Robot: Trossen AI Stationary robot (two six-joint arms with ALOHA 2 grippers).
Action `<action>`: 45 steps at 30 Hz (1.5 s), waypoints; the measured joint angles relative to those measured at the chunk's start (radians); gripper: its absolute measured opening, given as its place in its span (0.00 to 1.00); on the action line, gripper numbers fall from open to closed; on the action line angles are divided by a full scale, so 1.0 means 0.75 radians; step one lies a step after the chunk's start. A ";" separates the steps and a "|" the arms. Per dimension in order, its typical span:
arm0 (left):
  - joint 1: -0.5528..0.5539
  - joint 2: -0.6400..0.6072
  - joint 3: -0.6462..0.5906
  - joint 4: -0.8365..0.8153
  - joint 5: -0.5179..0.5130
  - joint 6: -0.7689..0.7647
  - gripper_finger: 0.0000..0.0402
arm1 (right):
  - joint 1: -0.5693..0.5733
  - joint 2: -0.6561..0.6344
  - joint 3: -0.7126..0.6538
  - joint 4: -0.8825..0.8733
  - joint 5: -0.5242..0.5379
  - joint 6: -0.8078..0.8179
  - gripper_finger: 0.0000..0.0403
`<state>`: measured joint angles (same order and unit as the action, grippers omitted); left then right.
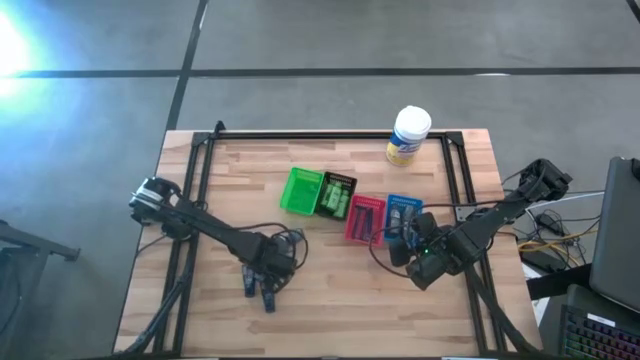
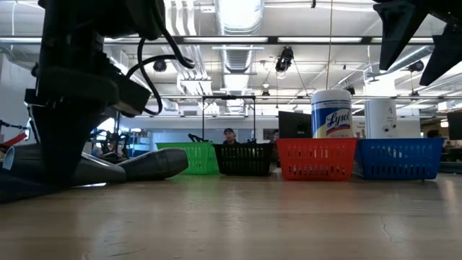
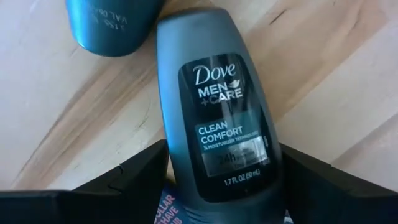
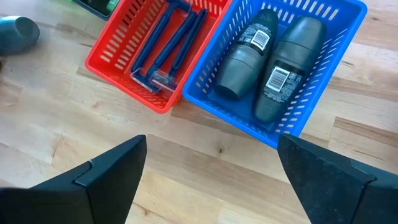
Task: Pick & Place Travel size toiletries
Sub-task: Put the deodorant into the blue bin
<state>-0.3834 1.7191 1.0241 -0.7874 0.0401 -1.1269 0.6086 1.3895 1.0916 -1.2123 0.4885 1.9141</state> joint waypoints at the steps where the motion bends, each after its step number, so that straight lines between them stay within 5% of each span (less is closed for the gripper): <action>1: -0.002 0.000 0.000 -0.001 0.008 0.005 0.70 | 0.000 0.000 0.000 0.000 0.000 -0.004 0.88; 29: 0.104 -0.002 -0.016 0.087 -0.039 0.076 0.69 | 0.000 0.000 0.000 -0.004 -0.001 -0.008 0.86; 45: 0.111 -0.005 -0.036 0.077 0.064 0.116 0.54 | -0.001 0.000 -0.013 -0.007 -0.001 0.011 0.87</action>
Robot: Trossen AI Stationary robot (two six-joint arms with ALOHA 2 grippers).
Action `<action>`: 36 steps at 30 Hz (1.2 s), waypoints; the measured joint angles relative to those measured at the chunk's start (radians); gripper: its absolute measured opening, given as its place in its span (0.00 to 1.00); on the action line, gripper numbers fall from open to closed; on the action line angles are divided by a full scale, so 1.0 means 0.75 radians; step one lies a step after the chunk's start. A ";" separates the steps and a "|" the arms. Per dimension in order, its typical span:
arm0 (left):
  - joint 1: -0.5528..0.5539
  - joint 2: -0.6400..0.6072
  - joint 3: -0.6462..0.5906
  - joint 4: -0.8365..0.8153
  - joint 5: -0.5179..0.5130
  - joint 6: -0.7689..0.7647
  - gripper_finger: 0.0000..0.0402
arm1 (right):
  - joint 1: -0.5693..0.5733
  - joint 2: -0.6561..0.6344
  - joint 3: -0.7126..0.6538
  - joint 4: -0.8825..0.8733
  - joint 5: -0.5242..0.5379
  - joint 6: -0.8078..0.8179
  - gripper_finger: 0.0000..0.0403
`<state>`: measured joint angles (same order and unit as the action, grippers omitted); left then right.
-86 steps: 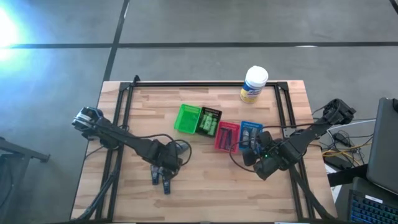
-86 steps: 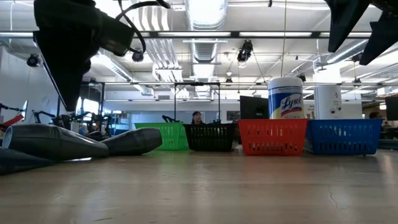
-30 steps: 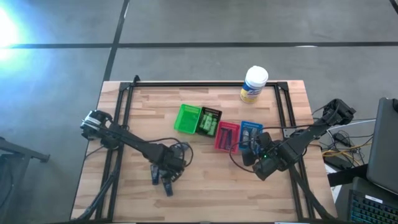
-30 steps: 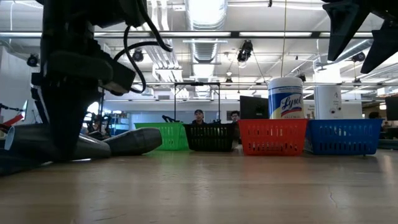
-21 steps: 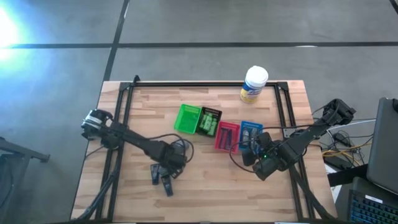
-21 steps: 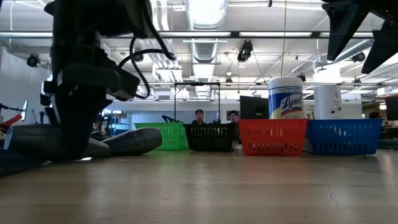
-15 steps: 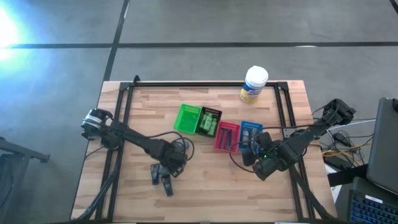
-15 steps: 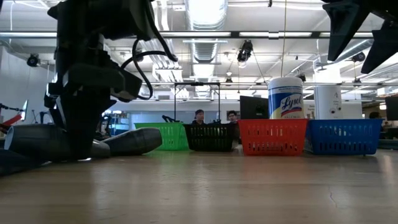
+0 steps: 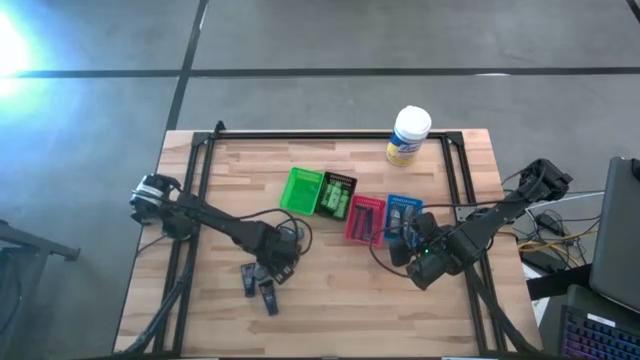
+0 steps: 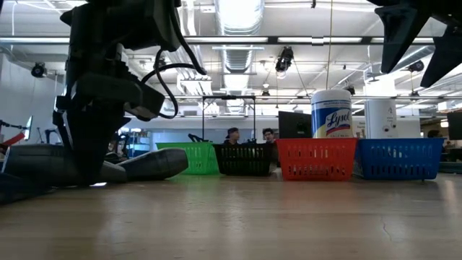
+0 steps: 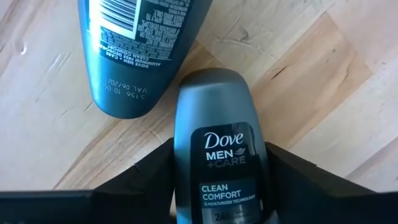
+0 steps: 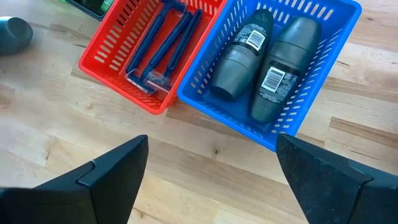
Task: Pick & Place Travel size toiletries
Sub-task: Put the deodorant into the blue bin
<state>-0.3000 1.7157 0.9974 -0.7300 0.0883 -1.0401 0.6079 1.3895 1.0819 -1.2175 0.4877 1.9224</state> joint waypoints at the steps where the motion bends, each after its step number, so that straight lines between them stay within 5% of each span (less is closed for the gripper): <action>1: 0.000 0.000 0.000 0.000 0.004 0.000 0.52 | 0.000 0.000 -0.002 0.001 0.000 0.003 0.88; 12: -0.006 -0.021 0.067 -0.005 0.090 0.028 0.51 | 0.001 0.000 -0.003 0.004 0.000 0.000 0.83; 22: 0.011 -0.166 0.101 0.080 -0.088 0.013 0.51 | 0.001 -0.008 -0.004 0.085 -0.001 -0.033 0.85; 31: 0.062 -0.391 0.101 0.461 -0.320 0.038 0.51 | 0.010 0.004 -0.015 0.509 0.049 -0.311 0.89; 36: 0.098 -0.501 0.103 0.788 -0.403 0.214 0.51 | 0.010 0.008 -0.024 0.694 0.139 -0.469 0.88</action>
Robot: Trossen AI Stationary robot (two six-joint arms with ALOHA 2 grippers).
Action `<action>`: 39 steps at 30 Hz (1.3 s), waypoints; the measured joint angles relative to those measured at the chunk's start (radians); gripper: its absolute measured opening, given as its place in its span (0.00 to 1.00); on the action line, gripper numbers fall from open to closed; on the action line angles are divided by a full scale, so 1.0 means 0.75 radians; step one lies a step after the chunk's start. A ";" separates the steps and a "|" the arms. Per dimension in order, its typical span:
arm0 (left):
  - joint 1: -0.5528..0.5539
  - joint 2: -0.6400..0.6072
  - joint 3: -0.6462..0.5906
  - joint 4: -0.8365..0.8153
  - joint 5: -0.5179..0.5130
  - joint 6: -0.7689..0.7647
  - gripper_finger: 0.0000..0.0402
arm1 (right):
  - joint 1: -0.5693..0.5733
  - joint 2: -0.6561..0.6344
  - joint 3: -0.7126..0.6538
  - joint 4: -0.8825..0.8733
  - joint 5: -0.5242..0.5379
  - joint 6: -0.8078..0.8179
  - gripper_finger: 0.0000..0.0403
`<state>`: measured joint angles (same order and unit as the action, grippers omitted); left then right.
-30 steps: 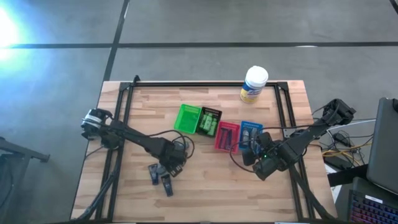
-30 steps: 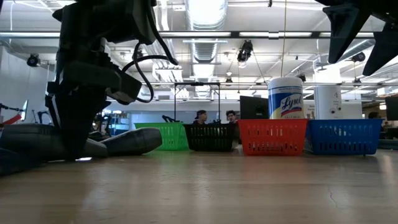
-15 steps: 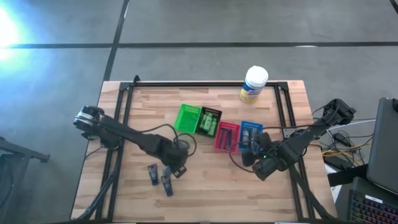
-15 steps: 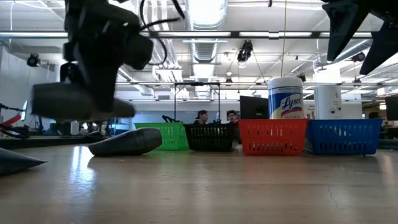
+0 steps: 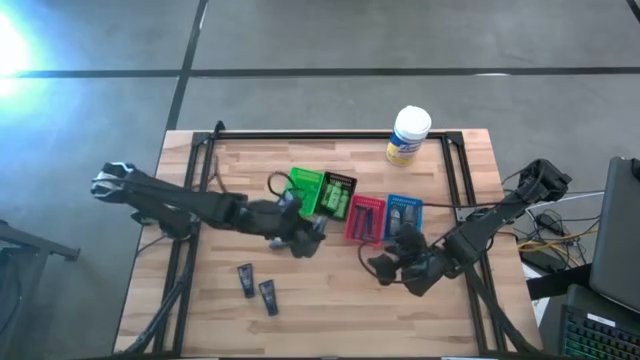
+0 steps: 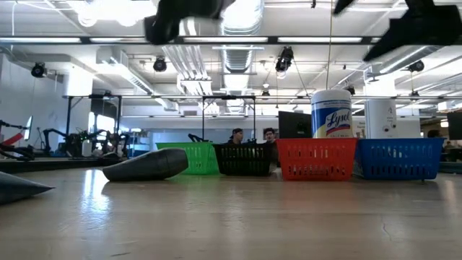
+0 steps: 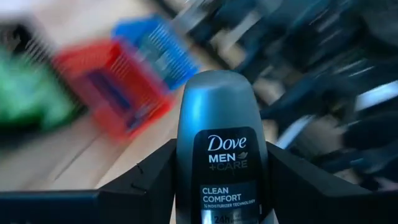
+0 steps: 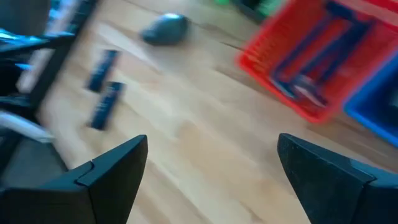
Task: Pick & Place Travel size toiletries
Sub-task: Put the deodorant into the blue bin
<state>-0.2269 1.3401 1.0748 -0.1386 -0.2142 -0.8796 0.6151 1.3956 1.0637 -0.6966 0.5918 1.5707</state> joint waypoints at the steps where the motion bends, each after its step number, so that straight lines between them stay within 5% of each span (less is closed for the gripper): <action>1: 0.007 -0.007 0.000 0.063 0.000 0.036 0.51 | 0.000 0.000 0.000 0.049 0.021 -0.038 0.87; 18: 0.147 0.092 0.001 0.679 0.259 0.199 0.51 | -0.122 -0.090 0.010 0.671 0.109 -0.831 0.89; 39: 0.159 0.249 0.001 0.960 0.302 0.198 0.51 | -0.206 -0.113 0.015 0.755 -0.004 -0.908 0.89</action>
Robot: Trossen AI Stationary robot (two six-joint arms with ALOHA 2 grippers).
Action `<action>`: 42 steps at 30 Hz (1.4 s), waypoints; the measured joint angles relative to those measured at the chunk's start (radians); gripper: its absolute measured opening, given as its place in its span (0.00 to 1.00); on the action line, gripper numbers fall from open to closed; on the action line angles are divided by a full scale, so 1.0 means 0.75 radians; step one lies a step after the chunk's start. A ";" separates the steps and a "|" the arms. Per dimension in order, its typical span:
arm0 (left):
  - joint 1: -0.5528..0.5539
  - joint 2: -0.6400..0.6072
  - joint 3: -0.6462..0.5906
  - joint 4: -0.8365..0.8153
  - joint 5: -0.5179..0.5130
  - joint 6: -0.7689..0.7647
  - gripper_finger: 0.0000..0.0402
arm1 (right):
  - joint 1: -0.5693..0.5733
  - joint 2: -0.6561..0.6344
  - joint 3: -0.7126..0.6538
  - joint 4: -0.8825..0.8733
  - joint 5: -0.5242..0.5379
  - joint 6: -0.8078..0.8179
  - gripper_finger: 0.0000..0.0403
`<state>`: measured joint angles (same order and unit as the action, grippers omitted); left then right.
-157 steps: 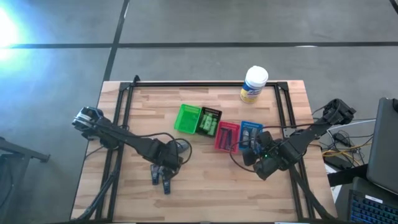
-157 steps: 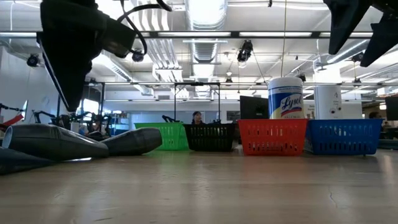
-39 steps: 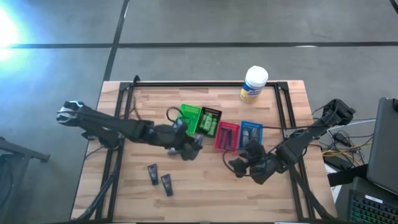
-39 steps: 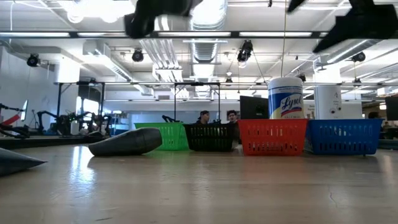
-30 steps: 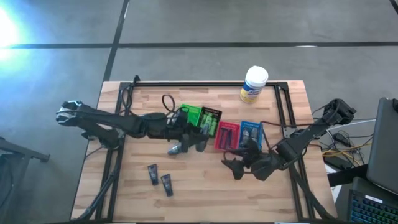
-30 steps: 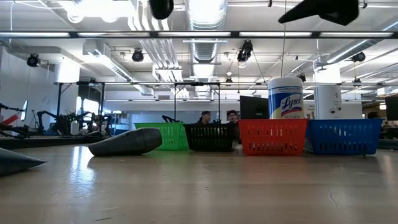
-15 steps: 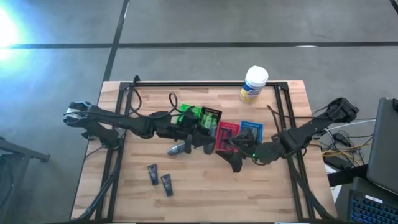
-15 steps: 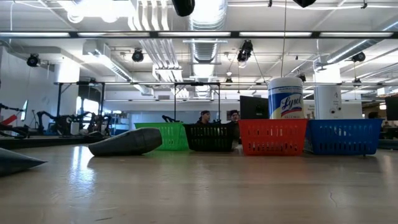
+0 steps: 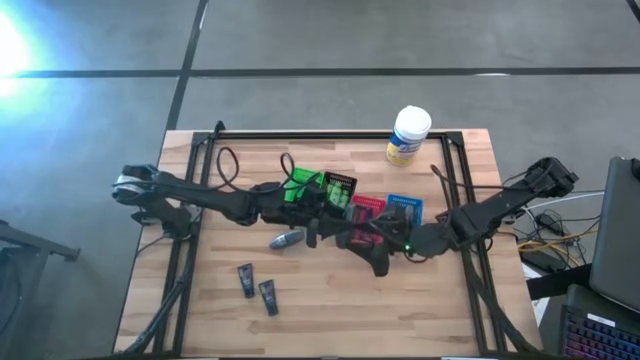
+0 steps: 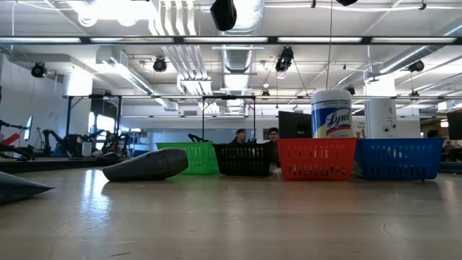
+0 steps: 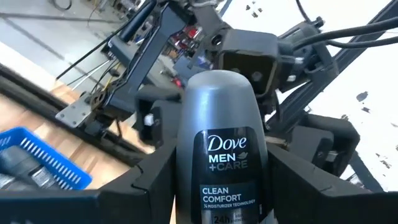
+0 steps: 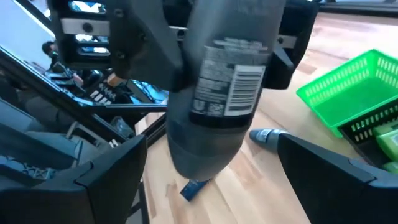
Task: Pick & Place Travel size toiletries
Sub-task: Put the deodorant into the blue bin
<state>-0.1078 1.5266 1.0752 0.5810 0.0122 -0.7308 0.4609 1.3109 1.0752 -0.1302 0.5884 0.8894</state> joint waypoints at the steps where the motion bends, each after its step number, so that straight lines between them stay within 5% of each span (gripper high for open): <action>1: 0.002 0.004 0.000 0.016 0.001 0.001 0.51 | -0.007 0.000 0.000 0.000 -0.013 0.007 0.89; 16: 0.013 0.060 0.000 0.078 0.004 0.006 0.51 | -0.088 0.012 0.000 0.000 -0.127 0.067 0.87; 42: 0.044 0.059 0.000 0.039 0.031 0.054 0.52 | -0.140 0.020 0.001 0.011 -0.190 0.101 0.64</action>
<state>-0.0751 1.5711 1.0752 0.6102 0.0357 -0.6903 0.3556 1.3258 1.0756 -0.1218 0.4461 0.9653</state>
